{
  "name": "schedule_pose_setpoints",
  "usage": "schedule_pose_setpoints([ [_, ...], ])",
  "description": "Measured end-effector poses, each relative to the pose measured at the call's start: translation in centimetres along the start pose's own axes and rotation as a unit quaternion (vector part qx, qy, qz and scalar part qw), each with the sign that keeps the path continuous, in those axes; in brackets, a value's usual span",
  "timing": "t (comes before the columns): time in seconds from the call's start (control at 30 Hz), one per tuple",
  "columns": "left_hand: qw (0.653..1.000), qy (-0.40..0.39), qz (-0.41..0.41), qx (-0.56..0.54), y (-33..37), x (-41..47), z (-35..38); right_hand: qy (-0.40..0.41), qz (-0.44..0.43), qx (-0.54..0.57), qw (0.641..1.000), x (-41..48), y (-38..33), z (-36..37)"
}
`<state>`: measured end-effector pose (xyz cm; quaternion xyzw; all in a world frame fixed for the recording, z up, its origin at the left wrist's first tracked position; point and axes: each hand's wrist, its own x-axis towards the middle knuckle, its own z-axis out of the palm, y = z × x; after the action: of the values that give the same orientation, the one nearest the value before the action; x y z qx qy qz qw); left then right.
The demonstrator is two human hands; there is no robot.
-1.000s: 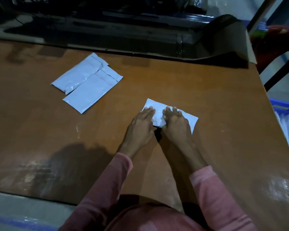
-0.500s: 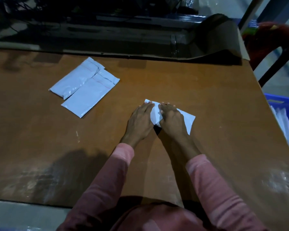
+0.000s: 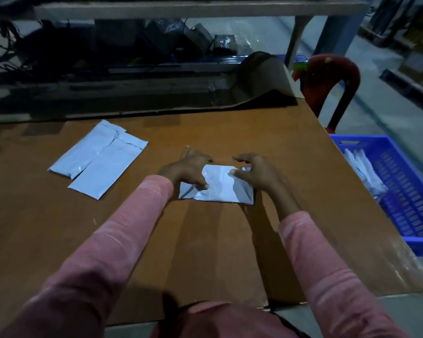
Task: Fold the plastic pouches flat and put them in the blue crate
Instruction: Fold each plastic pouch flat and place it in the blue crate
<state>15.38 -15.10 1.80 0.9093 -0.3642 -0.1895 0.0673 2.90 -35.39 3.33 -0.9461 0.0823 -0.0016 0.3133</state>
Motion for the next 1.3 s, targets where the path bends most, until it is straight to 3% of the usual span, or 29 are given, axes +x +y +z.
schedule_pose_setpoints([
  [0.13, 0.999, -0.002, 0.027, -0.03, 2.0, -0.7, -2.5, -0.082, 0.012, -0.012, 0.996, -1.2, -0.2, -1.7],
  [0.23, 0.997, -0.012, 0.044, -0.058, 3.8, -0.8, -4.4, -0.093, 0.036, -0.006, 0.995, -2.2, 0.6, -3.1],
  [0.4, 0.99, 0.058, 0.13, -0.022, 8.5, 0.9, -5.8, 0.015, 0.052, -0.034, 0.998, -5.4, 3.0, -7.2],
  [0.57, 0.953, 0.158, 0.249, 0.064, 17.4, 3.8, -6.0, 0.133, 0.056, -0.076, 0.987, -9.9, 6.5, -11.3],
  [0.83, 0.907, 0.189, 0.36, 0.108, 31.6, 10.8, -3.0, 0.181, 0.152, -0.083, 0.968, -16.4, 16.0, -18.5],
  [0.97, 0.914, 0.16, 0.362, 0.091, 38.0, 14.8, -1.5, 0.163, 0.177, -0.078, 0.968, -17.4, 21.9, -21.6],
  [1.13, 0.883, 0.209, 0.415, 0.066, 45.5, 21.6, -0.7, 0.232, 0.21, -0.072, 0.947, -17.4, 30.5, -25.8],
  [1.3, 0.902, 0.256, 0.342, -0.07, 49.2, 27.1, 1.5, 0.303, 0.295, -0.043, 0.905, -16.3, 37.8, -27.3],
])
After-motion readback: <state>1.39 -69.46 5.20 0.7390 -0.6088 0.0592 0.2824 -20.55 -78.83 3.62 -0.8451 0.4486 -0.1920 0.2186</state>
